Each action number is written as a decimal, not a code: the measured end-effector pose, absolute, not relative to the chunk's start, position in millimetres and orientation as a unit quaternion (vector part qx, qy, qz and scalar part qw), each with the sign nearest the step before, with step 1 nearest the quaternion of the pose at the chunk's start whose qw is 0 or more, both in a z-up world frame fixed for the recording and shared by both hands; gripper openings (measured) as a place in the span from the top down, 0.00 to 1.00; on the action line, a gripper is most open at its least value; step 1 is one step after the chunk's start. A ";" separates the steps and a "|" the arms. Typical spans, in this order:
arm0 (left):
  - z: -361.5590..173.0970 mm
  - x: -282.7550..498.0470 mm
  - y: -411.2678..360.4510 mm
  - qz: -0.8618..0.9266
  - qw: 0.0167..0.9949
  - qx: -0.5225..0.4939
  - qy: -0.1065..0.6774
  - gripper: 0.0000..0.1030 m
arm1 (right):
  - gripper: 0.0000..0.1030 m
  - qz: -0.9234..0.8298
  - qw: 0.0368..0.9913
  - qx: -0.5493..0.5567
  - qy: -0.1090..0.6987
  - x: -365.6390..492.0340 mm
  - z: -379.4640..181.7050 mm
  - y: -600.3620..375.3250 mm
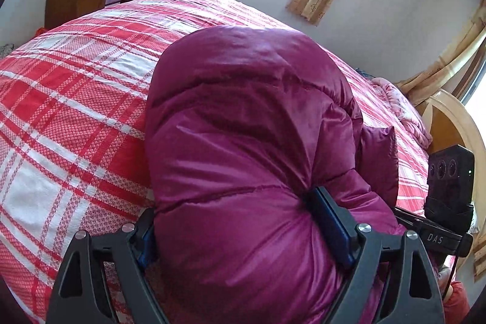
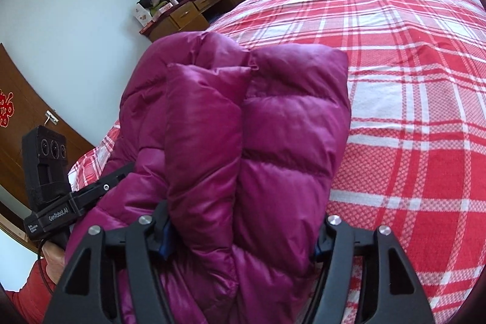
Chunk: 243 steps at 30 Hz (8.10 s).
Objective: Fold large clothes
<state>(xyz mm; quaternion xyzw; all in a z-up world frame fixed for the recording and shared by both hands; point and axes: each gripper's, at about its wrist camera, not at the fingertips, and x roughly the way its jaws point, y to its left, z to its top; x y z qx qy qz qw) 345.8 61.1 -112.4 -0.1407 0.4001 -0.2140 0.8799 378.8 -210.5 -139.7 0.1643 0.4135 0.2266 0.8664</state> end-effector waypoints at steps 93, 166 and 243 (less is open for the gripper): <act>-32.2 210.0 304.9 0.111 0.946 -0.086 0.293 0.58 | 0.74 0.373 0.860 0.014 0.348 327.0 -66.0 87.4; -93.9 330.3 343.1 0.202 0.911 -0.010 0.360 0.32 | 0.92 0.280 0.868 -0.055 0.408 380.3 -118.3 189.9; -7.7 3.7 215.7 0.168 0.949 0.021 0.265 0.22 | 0.00 0.166 0.939 -0.056 0.295 98.4 -21.5 35.4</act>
